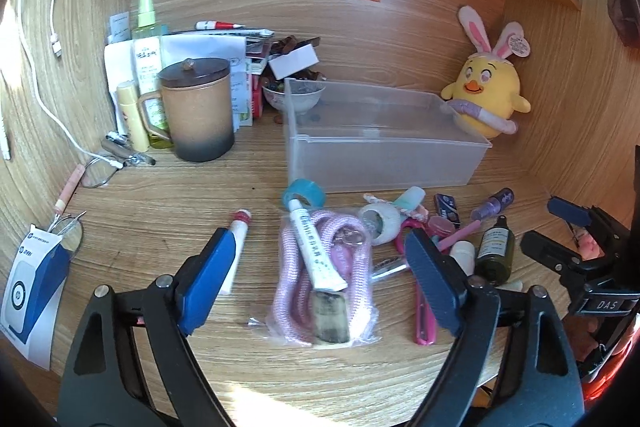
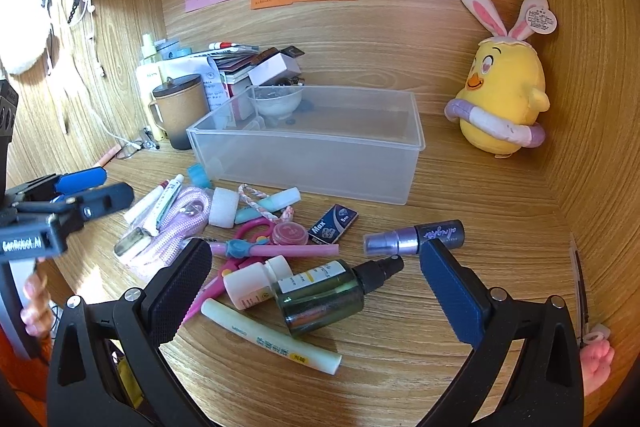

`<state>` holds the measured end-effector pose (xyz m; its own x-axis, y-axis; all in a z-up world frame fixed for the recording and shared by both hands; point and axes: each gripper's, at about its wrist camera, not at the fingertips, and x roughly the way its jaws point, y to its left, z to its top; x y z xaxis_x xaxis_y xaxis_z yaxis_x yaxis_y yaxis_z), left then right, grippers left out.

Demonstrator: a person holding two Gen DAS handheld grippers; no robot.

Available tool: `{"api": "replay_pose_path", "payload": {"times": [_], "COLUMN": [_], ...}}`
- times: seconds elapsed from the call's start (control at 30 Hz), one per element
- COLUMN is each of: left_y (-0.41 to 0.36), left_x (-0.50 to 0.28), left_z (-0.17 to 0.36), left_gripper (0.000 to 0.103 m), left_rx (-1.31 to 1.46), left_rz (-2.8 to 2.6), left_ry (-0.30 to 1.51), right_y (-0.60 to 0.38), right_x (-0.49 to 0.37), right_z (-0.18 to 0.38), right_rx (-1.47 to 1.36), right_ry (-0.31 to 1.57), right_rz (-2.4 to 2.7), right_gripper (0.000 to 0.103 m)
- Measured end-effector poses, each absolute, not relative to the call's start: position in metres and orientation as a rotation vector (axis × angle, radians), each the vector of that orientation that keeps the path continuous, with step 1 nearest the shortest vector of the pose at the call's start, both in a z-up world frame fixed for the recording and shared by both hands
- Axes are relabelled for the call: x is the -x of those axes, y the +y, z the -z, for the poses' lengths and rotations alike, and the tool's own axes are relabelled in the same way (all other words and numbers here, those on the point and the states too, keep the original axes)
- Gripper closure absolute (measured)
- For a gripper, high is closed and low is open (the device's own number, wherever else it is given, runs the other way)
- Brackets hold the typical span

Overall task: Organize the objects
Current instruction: 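Grasp the white lip-balm tube with the left gripper while the right grasps the green bottle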

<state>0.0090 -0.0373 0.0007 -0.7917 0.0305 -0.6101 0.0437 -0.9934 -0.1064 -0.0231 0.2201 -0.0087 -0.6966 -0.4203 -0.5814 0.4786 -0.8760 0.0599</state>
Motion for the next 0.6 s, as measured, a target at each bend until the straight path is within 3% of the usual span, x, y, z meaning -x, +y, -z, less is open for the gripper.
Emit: {"api": "replay_pose_path", "payload": {"times": [0.17,0.3,0.6], "left_y": [-0.072,-0.090,-0.100], "left_x": [-0.003,0.010,0.042], "left_z": [0.010,0.028,0.060], "left_gripper": [0.024,0.038,0.061], "left_rx": [-1.058,-1.155,-1.377], "left_rz": [2.857,2.780,2.712], "left_ry": [0.207,0.203,0.201], "right_y": [0.233,0.239,0.219], "right_x": [0.029,0.038,0.039], "right_z": [0.012,0.019,0.038], "right_rx": [-0.858,-0.914,-0.978], "right_ry": [0.100,0.064,0.128], "right_rz": [2.540,2.531,2.459], "right_gripper": [0.008,0.016,0.019]}}
